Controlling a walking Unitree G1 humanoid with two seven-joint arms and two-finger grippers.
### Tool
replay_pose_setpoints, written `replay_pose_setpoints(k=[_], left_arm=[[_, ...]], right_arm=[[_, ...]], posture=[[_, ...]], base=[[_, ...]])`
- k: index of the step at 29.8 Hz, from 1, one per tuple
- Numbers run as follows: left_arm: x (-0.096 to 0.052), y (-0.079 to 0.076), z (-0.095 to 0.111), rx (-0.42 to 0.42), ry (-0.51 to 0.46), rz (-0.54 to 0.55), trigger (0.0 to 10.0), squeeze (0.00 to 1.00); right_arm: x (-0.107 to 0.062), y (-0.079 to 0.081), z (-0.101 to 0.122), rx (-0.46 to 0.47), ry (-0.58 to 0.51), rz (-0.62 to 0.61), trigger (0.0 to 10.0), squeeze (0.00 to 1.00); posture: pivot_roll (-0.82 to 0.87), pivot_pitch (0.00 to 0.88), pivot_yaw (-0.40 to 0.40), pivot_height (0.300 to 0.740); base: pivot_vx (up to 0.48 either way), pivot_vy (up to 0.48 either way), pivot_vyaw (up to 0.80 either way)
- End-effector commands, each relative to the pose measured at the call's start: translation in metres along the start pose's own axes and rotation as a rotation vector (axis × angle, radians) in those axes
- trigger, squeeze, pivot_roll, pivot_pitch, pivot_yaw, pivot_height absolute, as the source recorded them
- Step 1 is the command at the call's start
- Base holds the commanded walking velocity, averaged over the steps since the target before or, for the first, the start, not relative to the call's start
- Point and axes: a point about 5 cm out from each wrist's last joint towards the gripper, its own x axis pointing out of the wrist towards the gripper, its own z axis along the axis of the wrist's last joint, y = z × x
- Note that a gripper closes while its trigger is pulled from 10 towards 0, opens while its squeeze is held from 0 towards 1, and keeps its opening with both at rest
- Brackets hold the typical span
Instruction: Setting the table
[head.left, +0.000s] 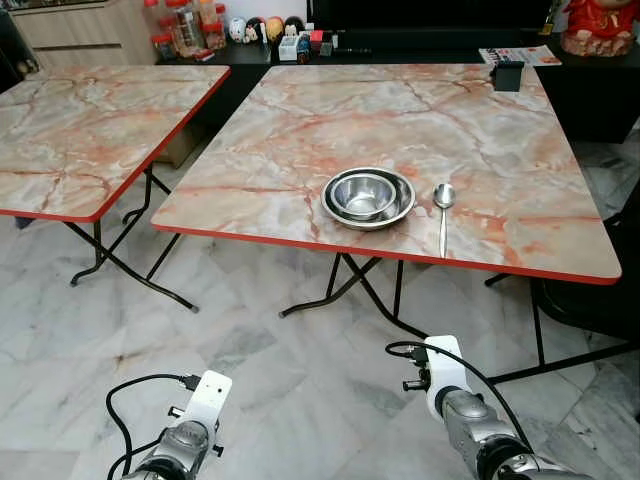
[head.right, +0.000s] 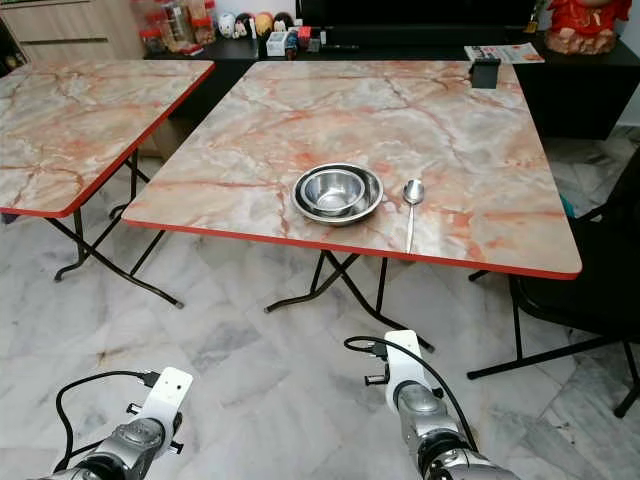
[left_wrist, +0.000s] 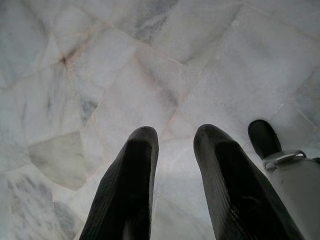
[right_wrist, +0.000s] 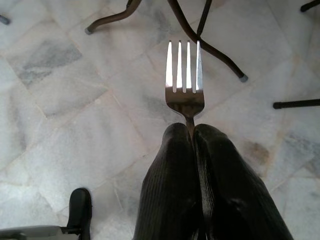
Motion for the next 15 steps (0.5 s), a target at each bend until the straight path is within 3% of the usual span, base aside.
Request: replay_pose_setpoints(k=[1, 15], left_arm=[[-0.0001, 0.0054, -0.0021, 0.001, 0.006, 0.017, 10.0, 0.00], [-0.0001, 0.0064, -0.0025, -0.002, 0.006, 0.020, 10.0, 0.00]], right_arm=[[0.0004, 0.0020, 0.0016, 0.016, 0.006, -0.002, 10.0, 0.00], [0.0005, 0.0028, 0.0017, -0.004, 0.015, 0.001, 10.0, 0.00]], posture=[[-0.08, 0.037, 0.076, 0.740], [-0.08, 0.040, 0.079, 0.740]], base=[[0.000, 0.000, -0.80], [0.000, 0.000, -0.78]])
